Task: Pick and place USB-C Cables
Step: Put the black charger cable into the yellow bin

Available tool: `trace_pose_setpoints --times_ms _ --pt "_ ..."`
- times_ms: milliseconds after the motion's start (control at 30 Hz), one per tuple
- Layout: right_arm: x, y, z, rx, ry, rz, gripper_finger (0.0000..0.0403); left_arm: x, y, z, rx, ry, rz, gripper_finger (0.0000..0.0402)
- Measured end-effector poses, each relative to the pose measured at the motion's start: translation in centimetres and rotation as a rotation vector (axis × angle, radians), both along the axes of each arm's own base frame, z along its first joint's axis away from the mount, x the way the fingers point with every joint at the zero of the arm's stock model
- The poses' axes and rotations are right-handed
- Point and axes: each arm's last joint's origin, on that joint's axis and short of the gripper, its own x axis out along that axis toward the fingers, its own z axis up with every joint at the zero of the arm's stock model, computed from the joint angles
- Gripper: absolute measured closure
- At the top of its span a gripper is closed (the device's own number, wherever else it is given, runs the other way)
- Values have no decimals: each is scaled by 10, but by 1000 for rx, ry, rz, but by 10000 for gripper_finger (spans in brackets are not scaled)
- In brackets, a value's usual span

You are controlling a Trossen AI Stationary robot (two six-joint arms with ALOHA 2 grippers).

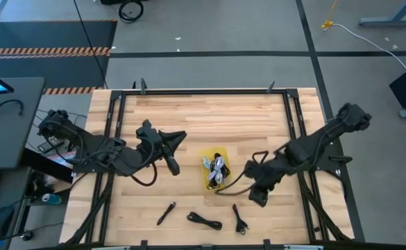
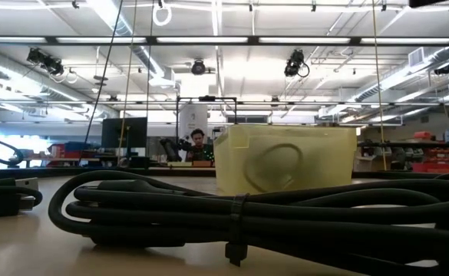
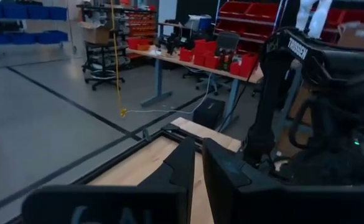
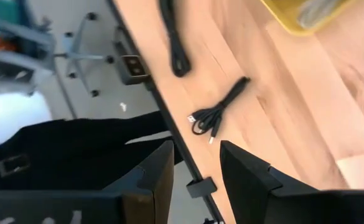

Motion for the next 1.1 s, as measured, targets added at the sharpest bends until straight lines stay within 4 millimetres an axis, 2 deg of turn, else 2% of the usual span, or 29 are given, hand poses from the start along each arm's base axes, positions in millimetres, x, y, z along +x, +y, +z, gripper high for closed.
trace_pose_setpoints --times_ms 233,500,733,1100 --pt "20 33 -37 4 119 -72 242 -2 -5 -1 64 47 -31 363" --pt "36 58 -91 -24 309 -64 188 -6 -12 -3 83 74 -60 363" --pt "49 66 -128 -58 379 -66 154 -7 -13 -5 94 93 -63 363" --pt "72 64 -163 -62 369 -113 150 -7 -13 -6 104 112 -64 363"
